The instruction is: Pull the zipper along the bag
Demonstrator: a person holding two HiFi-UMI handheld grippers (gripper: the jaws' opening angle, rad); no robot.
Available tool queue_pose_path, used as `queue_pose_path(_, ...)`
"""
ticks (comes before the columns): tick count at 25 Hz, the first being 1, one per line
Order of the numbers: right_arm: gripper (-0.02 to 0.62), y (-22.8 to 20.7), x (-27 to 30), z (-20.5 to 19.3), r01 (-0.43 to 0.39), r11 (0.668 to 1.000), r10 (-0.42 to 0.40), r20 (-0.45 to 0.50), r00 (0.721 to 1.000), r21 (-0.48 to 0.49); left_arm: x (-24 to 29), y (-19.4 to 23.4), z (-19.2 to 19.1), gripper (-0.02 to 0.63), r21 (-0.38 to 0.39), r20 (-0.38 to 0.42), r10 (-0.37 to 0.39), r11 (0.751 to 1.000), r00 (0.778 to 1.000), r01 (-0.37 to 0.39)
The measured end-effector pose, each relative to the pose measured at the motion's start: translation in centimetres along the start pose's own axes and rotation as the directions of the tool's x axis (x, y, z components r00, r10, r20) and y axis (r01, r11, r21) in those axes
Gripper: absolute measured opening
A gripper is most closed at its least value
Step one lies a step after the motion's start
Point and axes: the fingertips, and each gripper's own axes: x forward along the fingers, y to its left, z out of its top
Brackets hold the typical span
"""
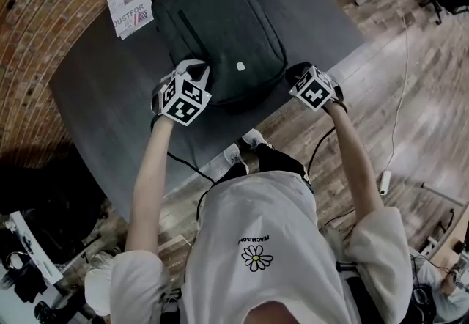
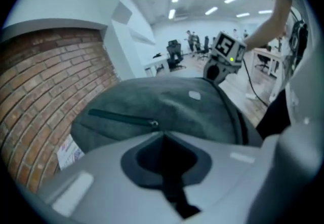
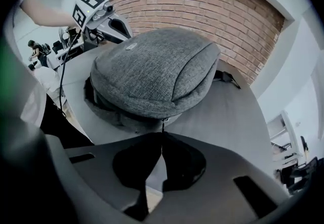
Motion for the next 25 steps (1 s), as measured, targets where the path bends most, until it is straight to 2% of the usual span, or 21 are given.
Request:
queue_pose_path(2, 0.006, 0.3, -0.3, -0.1, -0.028, 1.0, 0.028, -0.006, 1.0, 0.004, 0.1, 0.0, 0.1, 0.0, -0.02, 0.025, 0.017, 1.0, 1.0, -0.017)
queue_pose_path(6, 0.006, 2.1, -1.0, -0.3, -0.073, 0.997, 0.072, -0.014, 0.997, -0.016, 0.4, -0.3, 0.1, 0.0, -0.053, 0.025, 0.008, 0.999, 1.0, -0.007)
queue_pose_path(10, 0.008, 5.4, -1.8, 0.4, -0.124, 0.99, 0.124, -0.014, 0.992, -0.061, 0.6, -0.2, 0.2, 0.0, -0.072, 0.035, 0.007, 0.997, 0.999, -0.004)
queue_pose_path(15, 0.012, 8.8, -2.3, 1.7, -0.17, 0.983, 0.169, -0.027, 0.985, -0.063, 0.7, -0.1, 0.0, -0.002, -0.1, 0.047, 0.015, 0.995, 0.999, -0.011)
queue_pose_path(21, 0.012, 12.1, -2.1, 3.1, -0.208, 0.964, 0.195, -0.096, 0.976, -0.164, 0.8, 0.0, -0.4, -0.002, -0.131, 0.045, -0.002, 0.991, 0.999, 0.008)
queue_pose_path(25, 0.008, 13.1, -1.5, 3.9, -0.218, 0.971, 0.21, -0.08, 0.974, -0.095, 0.8, 0.2, -0.6, -0.002, -0.158, 0.054, 0.0, 0.987, 0.999, 0.009)
